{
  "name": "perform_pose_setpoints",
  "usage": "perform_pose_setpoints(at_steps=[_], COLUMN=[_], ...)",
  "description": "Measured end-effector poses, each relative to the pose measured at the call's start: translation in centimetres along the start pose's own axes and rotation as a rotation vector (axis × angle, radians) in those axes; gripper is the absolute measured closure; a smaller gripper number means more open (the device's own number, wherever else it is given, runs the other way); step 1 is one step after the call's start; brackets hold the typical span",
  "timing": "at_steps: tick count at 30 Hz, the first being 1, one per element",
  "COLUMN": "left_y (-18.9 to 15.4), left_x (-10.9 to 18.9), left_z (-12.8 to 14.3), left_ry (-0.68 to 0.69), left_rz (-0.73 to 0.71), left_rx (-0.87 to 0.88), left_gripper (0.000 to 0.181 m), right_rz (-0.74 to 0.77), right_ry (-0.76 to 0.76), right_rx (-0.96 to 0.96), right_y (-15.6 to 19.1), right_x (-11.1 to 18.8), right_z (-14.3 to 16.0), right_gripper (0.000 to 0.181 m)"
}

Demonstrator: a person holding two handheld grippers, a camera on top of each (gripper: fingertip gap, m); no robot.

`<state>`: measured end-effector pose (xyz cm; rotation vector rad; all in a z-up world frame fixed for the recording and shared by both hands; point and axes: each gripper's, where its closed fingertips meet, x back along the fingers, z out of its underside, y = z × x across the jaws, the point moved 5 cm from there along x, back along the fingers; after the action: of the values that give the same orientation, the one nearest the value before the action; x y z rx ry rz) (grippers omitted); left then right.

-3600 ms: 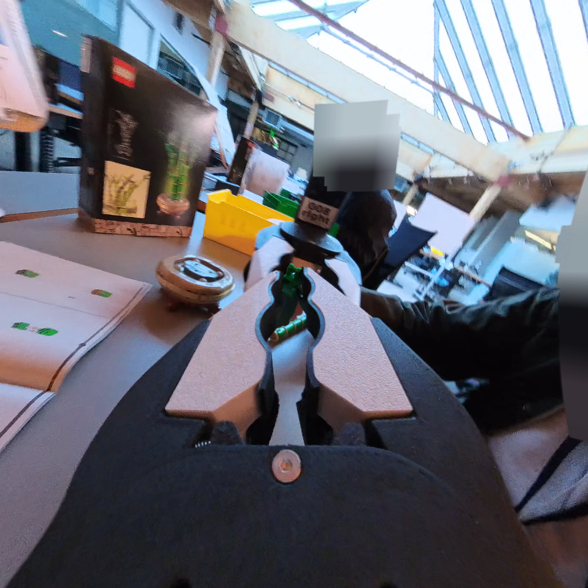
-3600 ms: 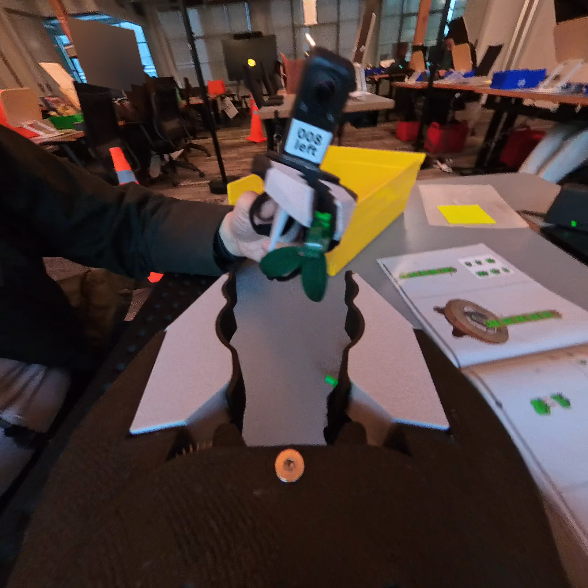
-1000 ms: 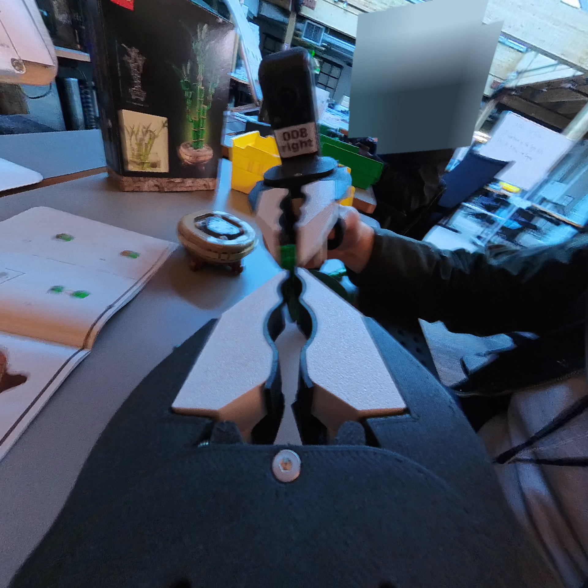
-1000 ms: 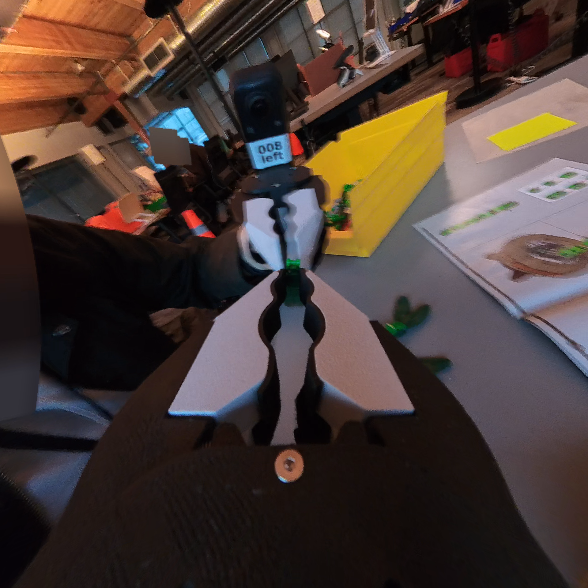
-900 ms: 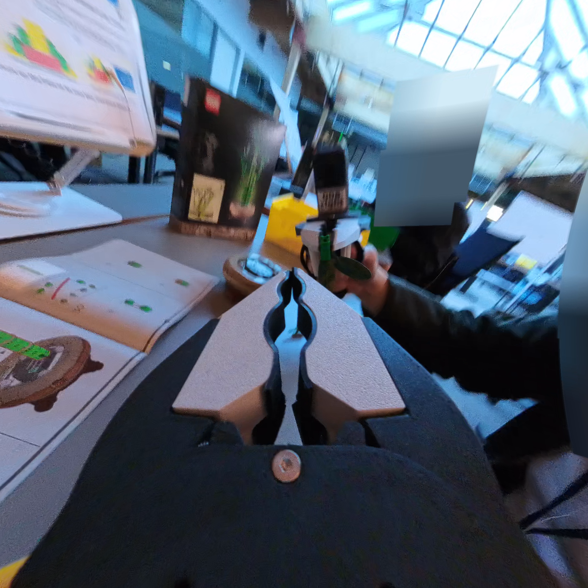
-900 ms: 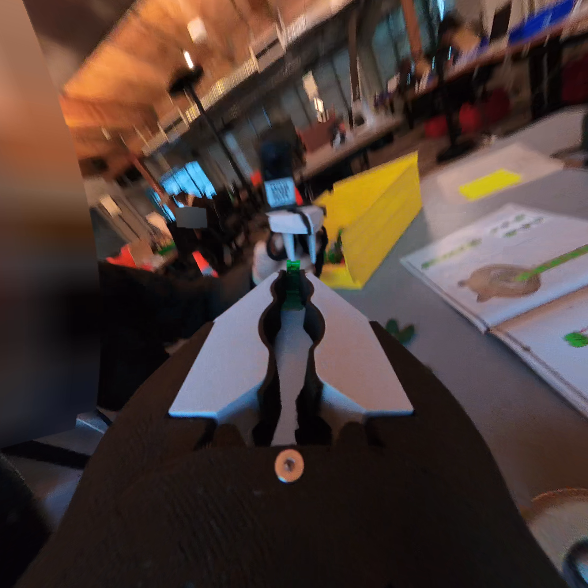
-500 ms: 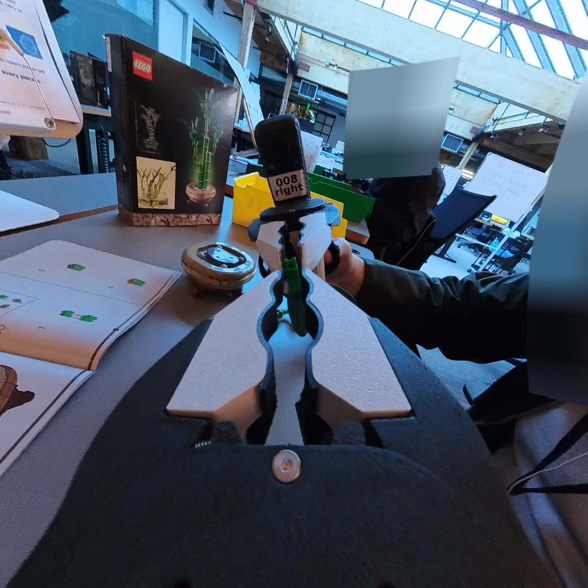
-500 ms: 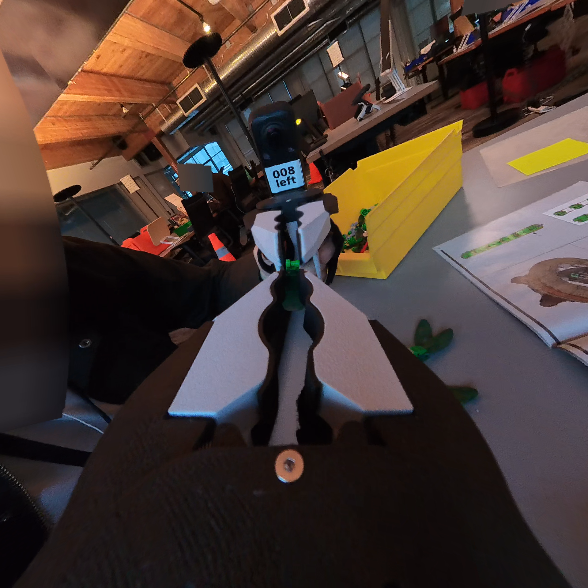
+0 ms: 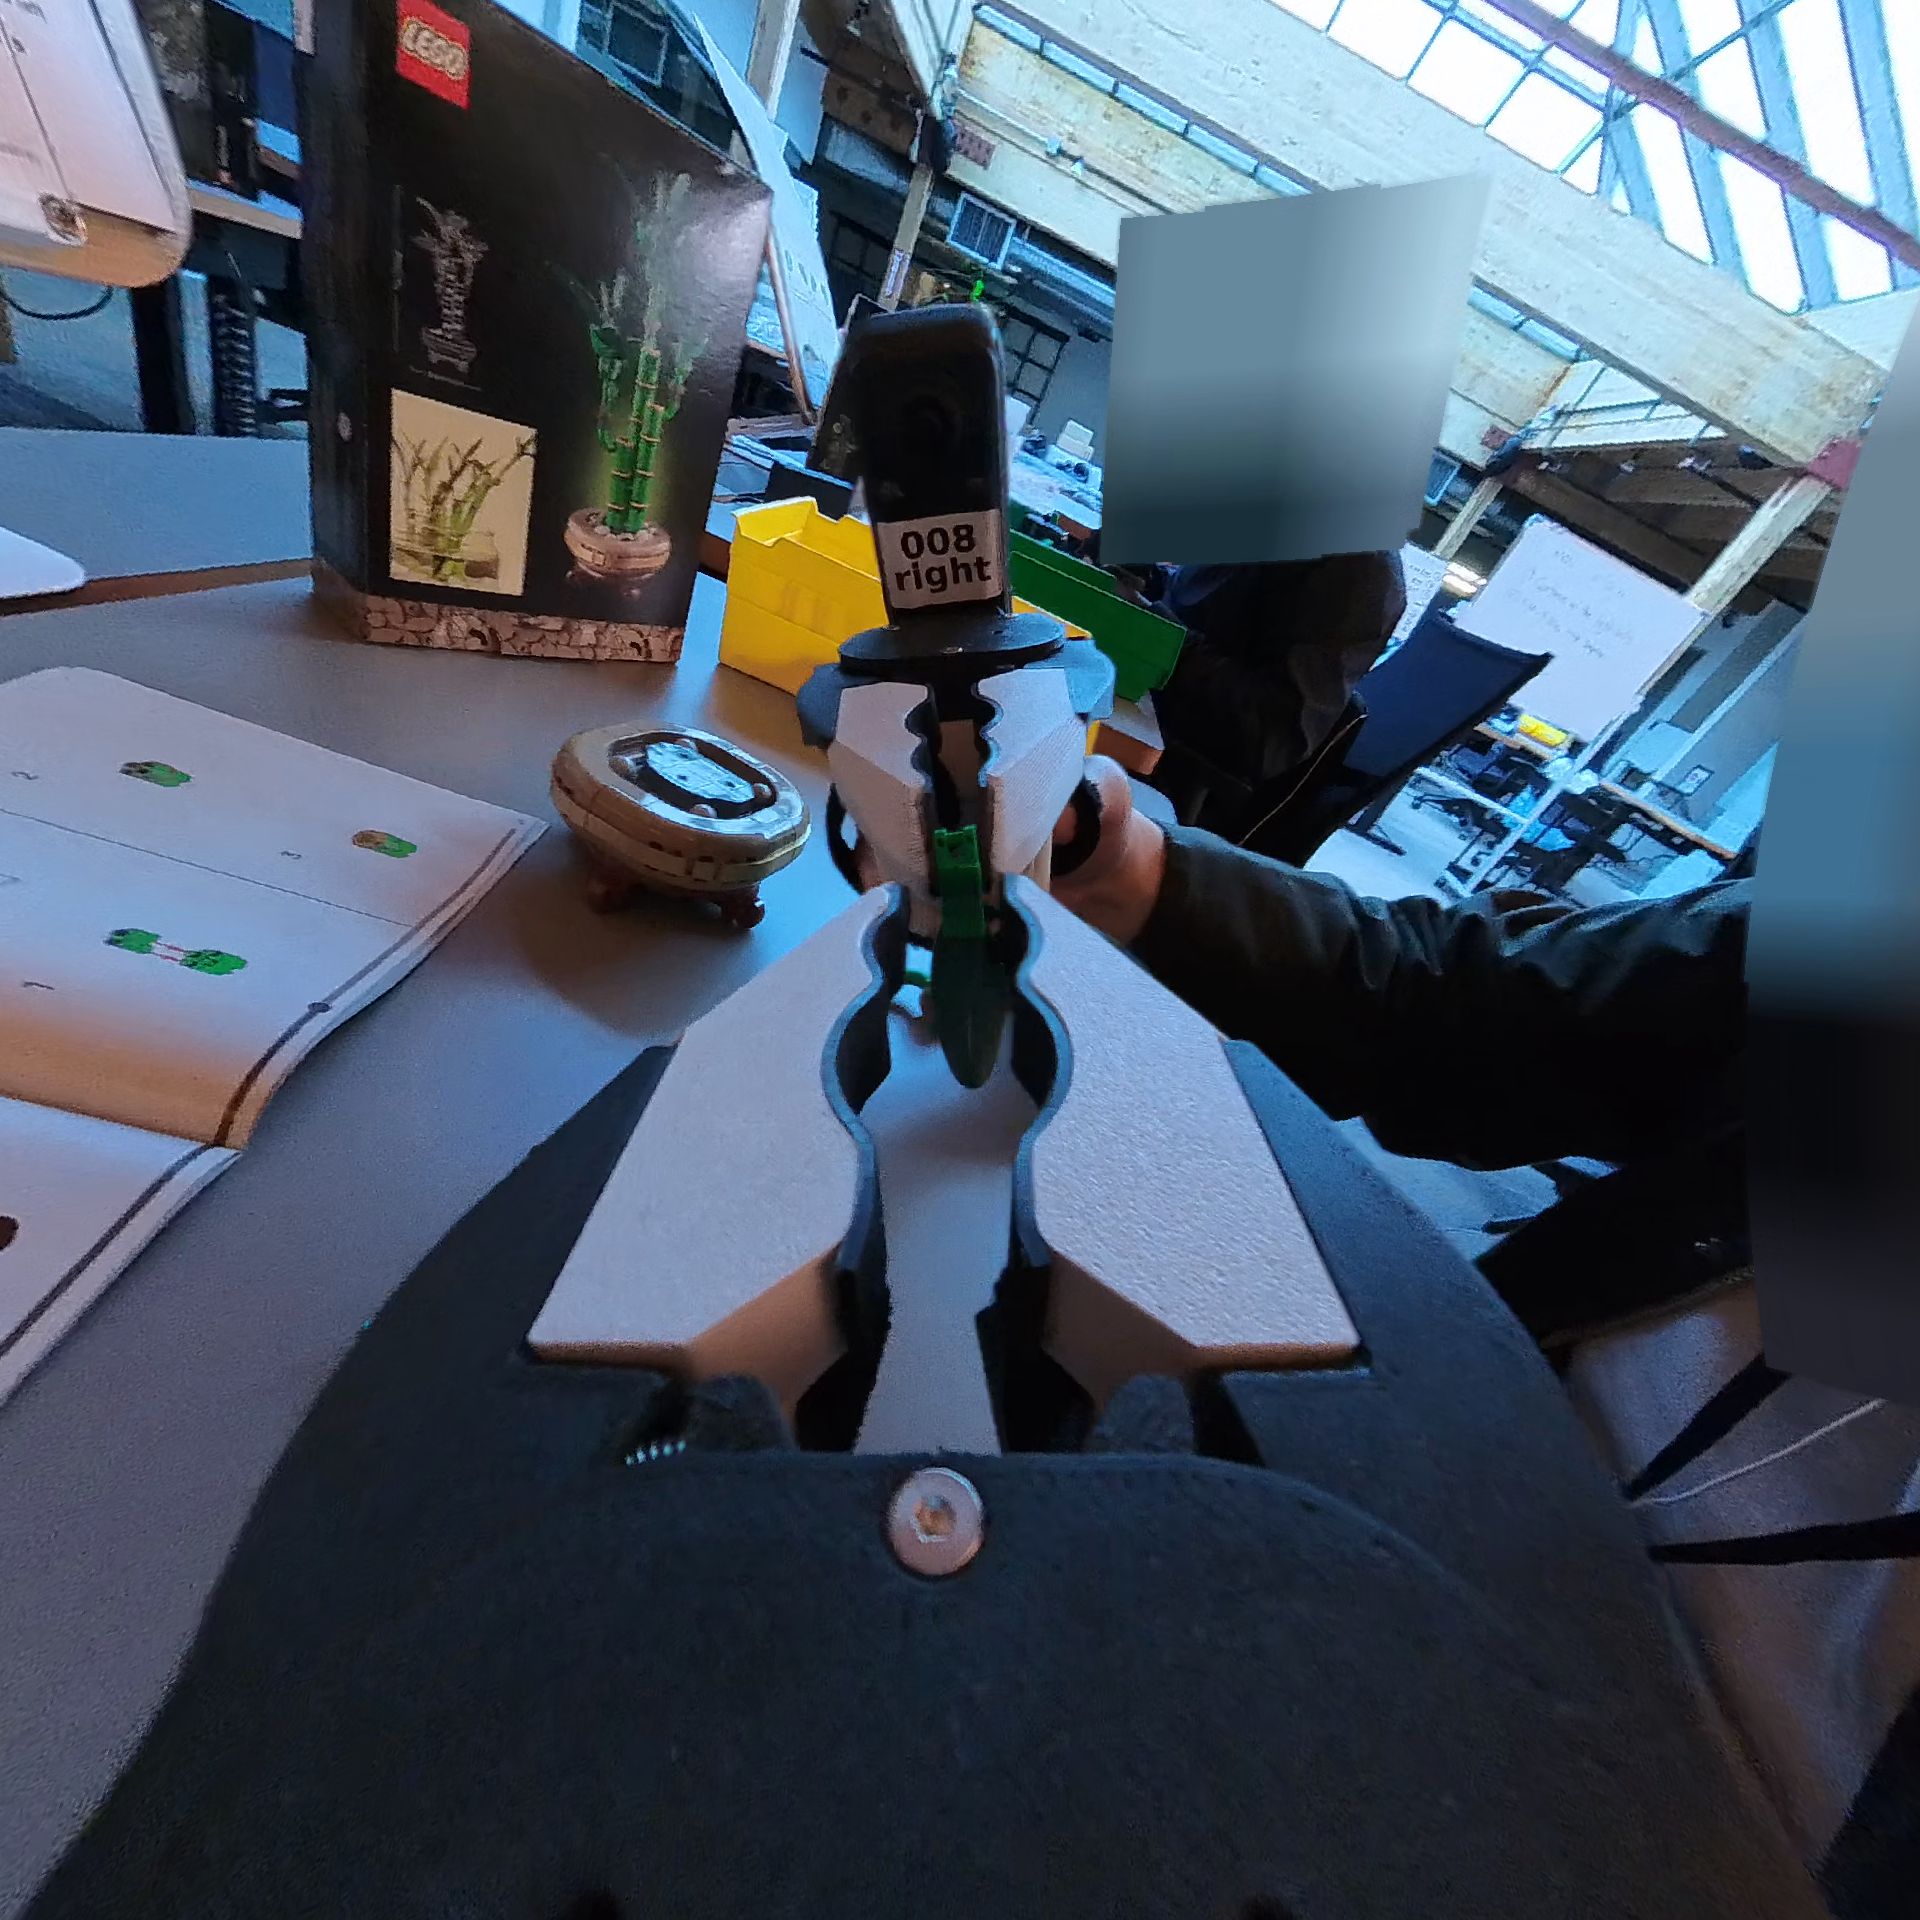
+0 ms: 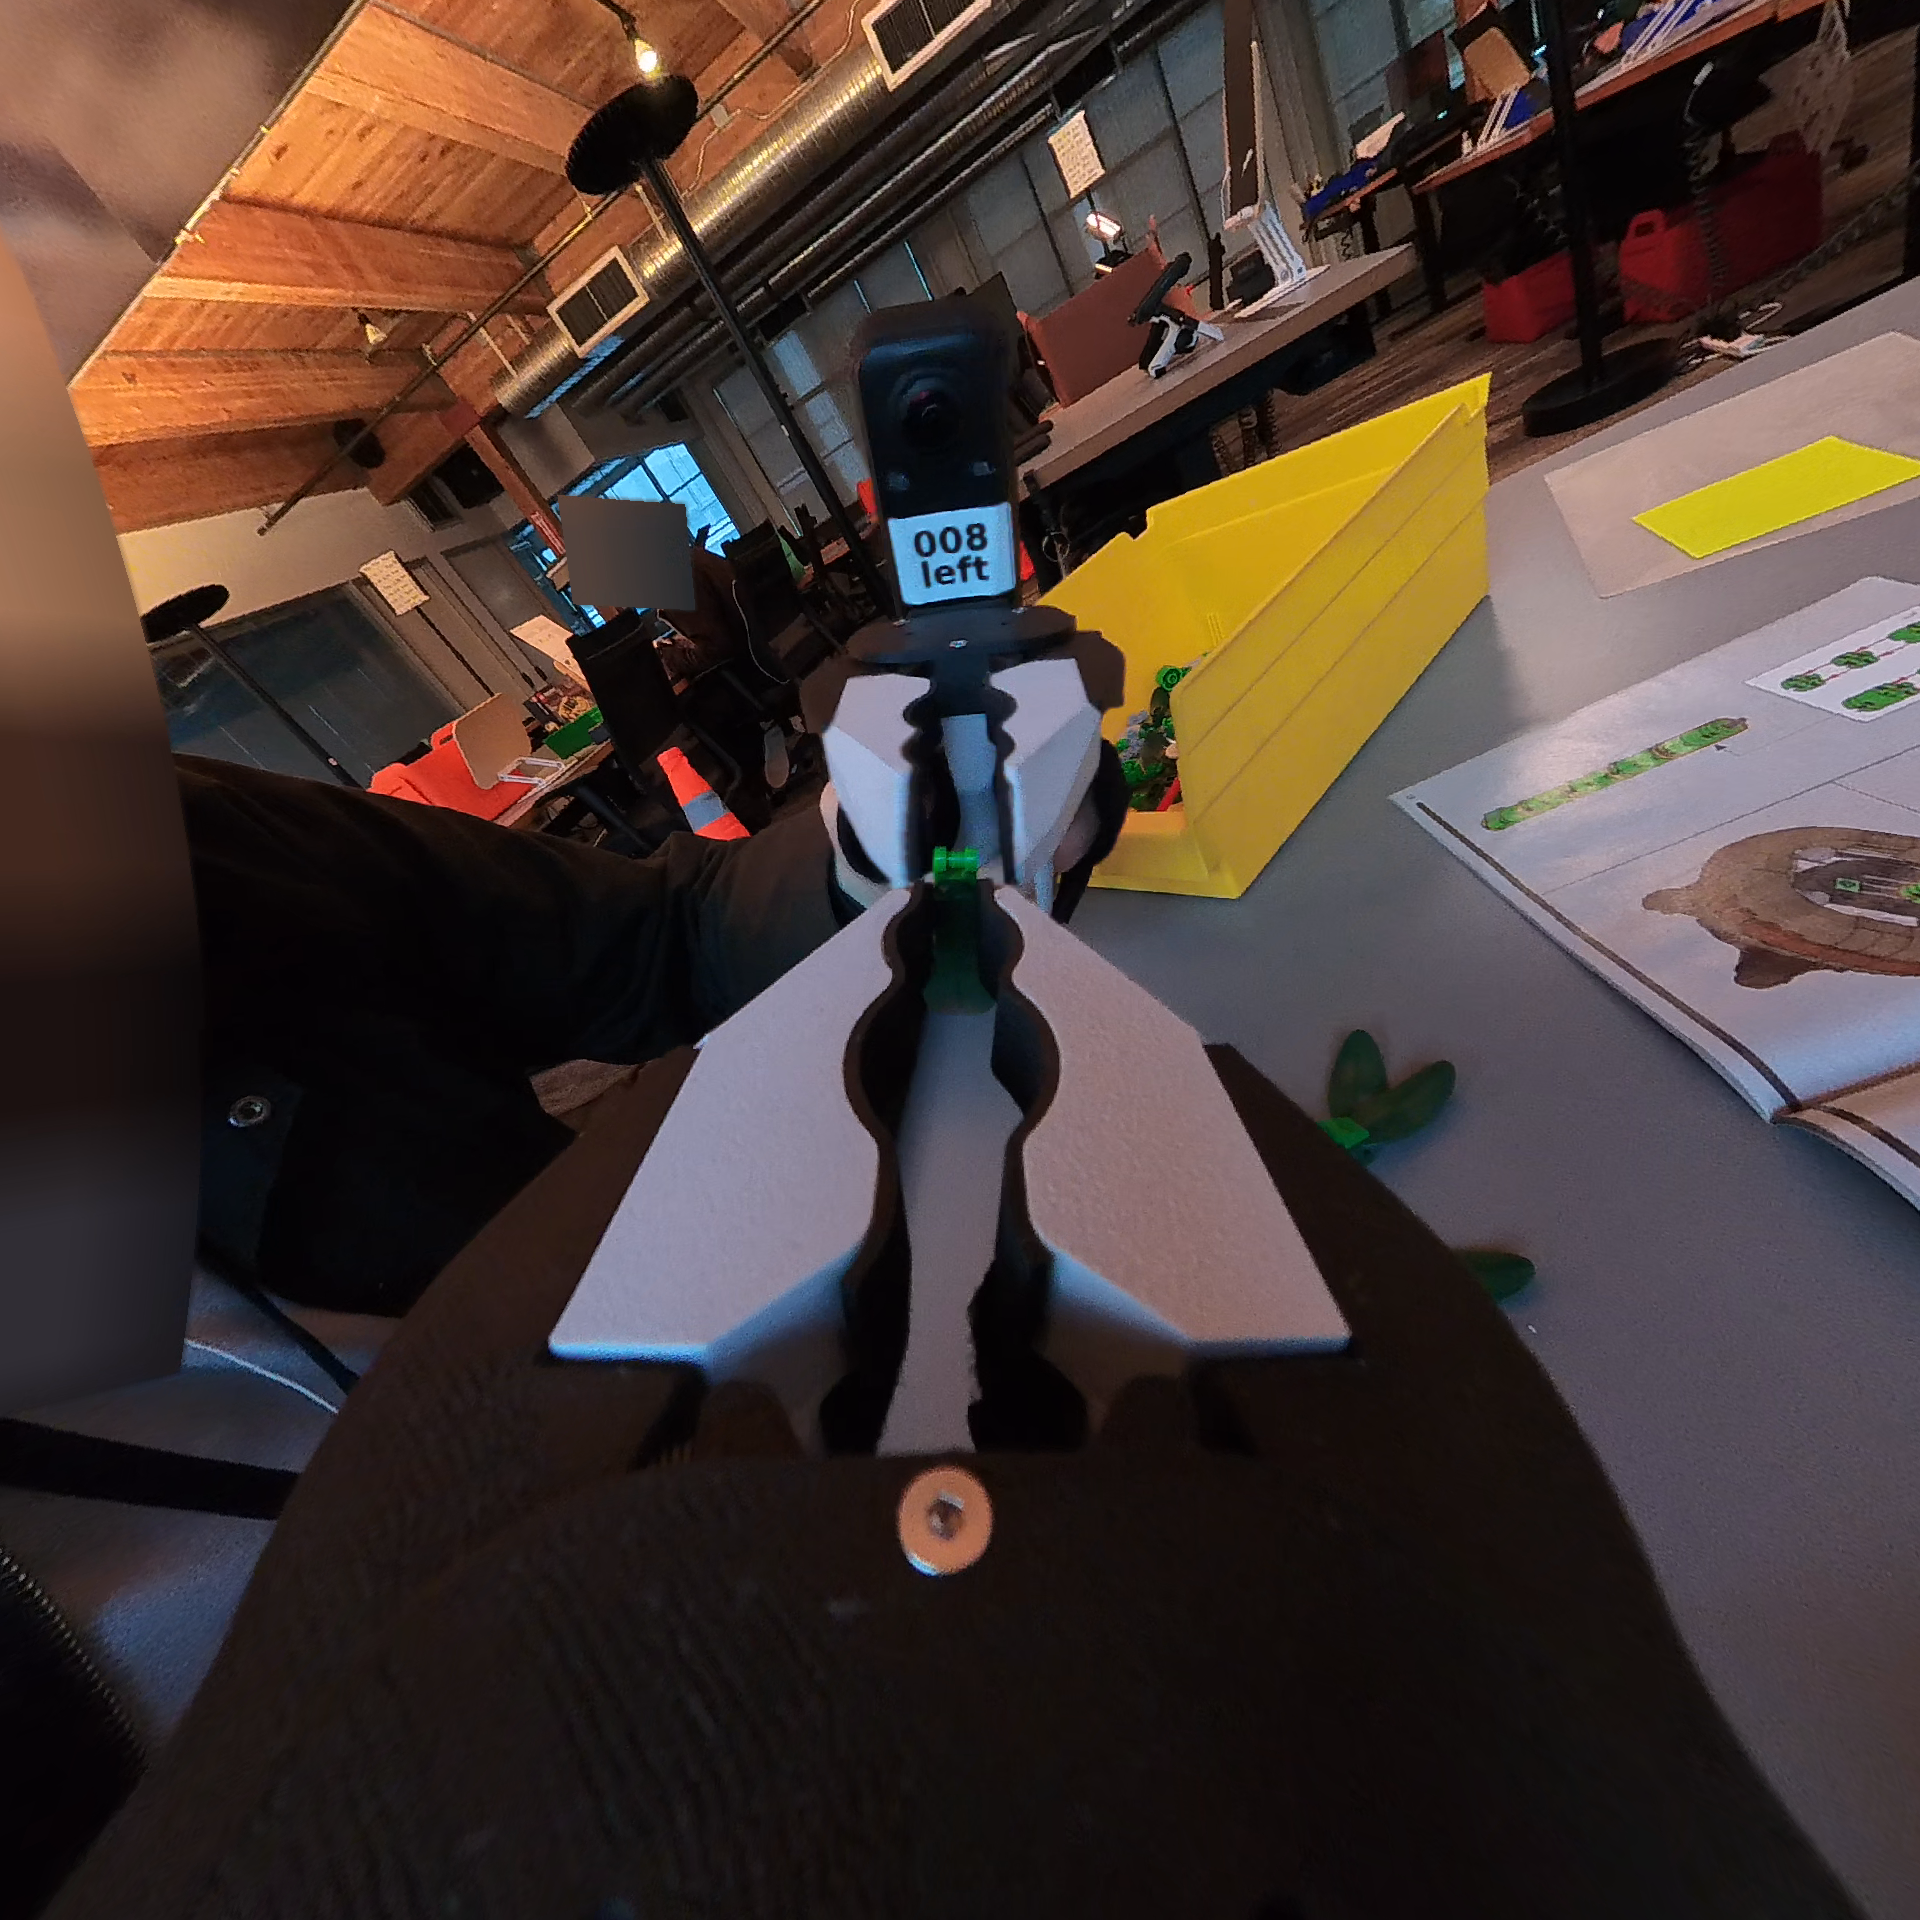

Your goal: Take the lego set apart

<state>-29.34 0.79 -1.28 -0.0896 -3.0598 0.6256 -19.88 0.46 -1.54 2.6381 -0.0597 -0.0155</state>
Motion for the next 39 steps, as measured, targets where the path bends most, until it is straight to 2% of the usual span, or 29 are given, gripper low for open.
perform_pose_setpoints(at_steps=[2,4,14,16,18,19,22,26,29,31,34,37,39], left_y=[-0.2,0.0,-0.4,0.5,0.9,1.0,0.6,0.7,1.2,1.3,1.1,1.2,1.3], left_x=[-0.1,-0.2,0.1,2.2,5.0,5.5,4.2,2.6,2.5,2.3,1.8,1.2,1.0], left_z=[0.0,0.2,0.0,-2.0,-4.1,-4.3,-3.1,-1.5,-0.9,-0.6,0.3,1.5,2.3], left_ry=[-0.003,0.011,0.043,-0.094,-0.248,-0.265,-0.192,-0.076,-0.023,0.019,0.093,0.175,0.223], left_rz=[0.033,0.006,-0.007,-0.058,-0.010,0.004,0.005,0.033,-0.003,-0.022,0.005,0.064,0.099], left_rx=[0.026,0.013,-0.042,-0.006,0.076,0.086,0.055,0.089,0.067,0.038,0.066,0.178,0.261], left_gripper=[0.168,0.176,0.176,0.177,0.176,0.176,0.176,0.176,0.176,0.176,0.175,0.175,0.175], right_rz=[0.004,0.011,-0.019,0.008,0.031,0.025,-0.044,-0.067,0.010,0.018,0.043,0.155,0.252], right_ry=[0.012,0.021,0.040,-0.019,-0.113,-0.120,-0.045,0.209,0.432,0.486,0.371,0.265,0.278], right_rx=[0.004,0.005,-0.002,-0.004,0.013,0.017,-0.031,-0.116,-0.003,0.047,0.107,0.412,0.656], right_y=[0.0,-0.1,0.3,0.0,-0.1,-0.1,0.1,-0.3,-1.2,-1.2,-1.0,-0.3,0.4], right_x=[-0.1,-0.2,0.0,1.9,4.2,4.8,3.3,-1.1,-2.8,-3.0,-2.5,-1.4,-1.1], right_z=[0.2,0.3,0.3,-0.6,-2.0,-2.2,-0.9,3.4,6.7,7.4,5.3,2.8,2.5], right_gripper=[0.175,0.175,0.175,0.175,0.175,0.175,0.175,0.175,0.174,0.173,0.150,0.150,0.150])
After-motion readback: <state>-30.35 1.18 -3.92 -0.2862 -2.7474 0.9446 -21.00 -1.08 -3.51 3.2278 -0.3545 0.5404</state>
